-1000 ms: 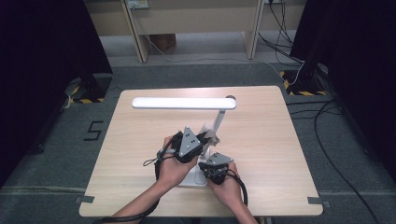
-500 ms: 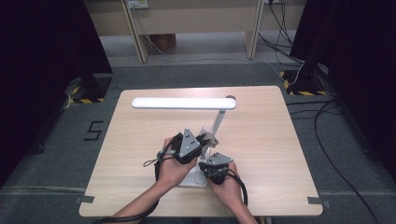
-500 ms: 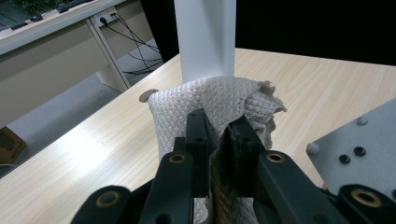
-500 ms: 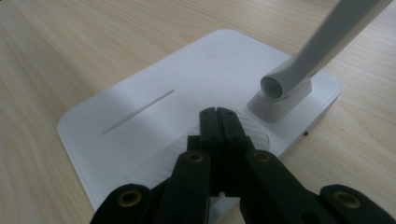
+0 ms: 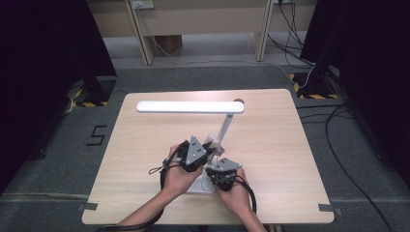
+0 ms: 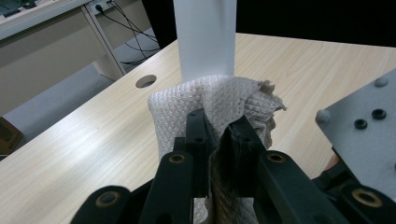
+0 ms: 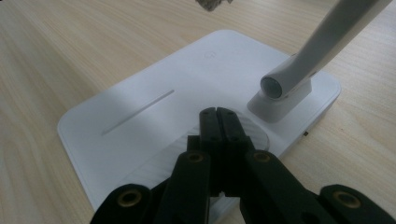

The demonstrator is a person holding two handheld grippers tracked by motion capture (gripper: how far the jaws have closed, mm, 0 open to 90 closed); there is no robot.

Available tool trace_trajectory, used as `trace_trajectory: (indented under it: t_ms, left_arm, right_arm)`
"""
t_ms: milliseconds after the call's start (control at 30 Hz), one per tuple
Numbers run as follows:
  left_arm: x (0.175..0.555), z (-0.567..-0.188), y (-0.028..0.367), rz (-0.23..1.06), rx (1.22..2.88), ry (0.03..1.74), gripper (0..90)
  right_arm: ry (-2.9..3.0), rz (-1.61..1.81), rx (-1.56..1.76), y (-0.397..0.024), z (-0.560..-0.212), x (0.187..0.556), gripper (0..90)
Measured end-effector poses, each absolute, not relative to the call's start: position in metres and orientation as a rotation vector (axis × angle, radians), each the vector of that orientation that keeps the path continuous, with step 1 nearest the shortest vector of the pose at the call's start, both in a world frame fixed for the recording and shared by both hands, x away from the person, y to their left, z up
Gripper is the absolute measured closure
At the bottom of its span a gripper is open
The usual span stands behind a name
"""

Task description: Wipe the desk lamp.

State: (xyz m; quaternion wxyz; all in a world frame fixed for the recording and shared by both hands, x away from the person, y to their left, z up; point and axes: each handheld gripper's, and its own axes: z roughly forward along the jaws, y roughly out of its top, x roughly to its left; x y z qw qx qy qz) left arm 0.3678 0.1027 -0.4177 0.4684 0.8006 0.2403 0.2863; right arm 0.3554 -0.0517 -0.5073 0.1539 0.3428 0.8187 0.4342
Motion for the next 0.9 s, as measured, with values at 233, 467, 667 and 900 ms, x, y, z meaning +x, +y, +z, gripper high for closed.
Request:
trace_trajectory:
  t_ms: [233, 467, 667, 900]
  left_arm:
    - [0.369, -0.425, 0.104, 0.690, 1.975, 0.599, 80.0]
    - [0.370, -0.434, 0.106, 0.680, 1.983, 0.612, 80.0]
    - [0.372, -0.438, 0.107, 0.675, 1.995, 0.618, 80.0]
    - [0.374, -0.449, 0.109, 0.662, 2.021, 0.628, 80.0]
  right_arm:
    - [2.346, 1.247, 0.989, -0.052, -0.508, 0.355, 90.0]
    - [2.347, 1.250, 0.976, -0.052, -0.508, 0.356, 90.0]
    - [2.345, 1.247, 0.988, -0.052, -0.508, 0.356, 90.0]
    - [2.344, 1.247, 0.987, -0.052, -0.508, 0.356, 90.0]
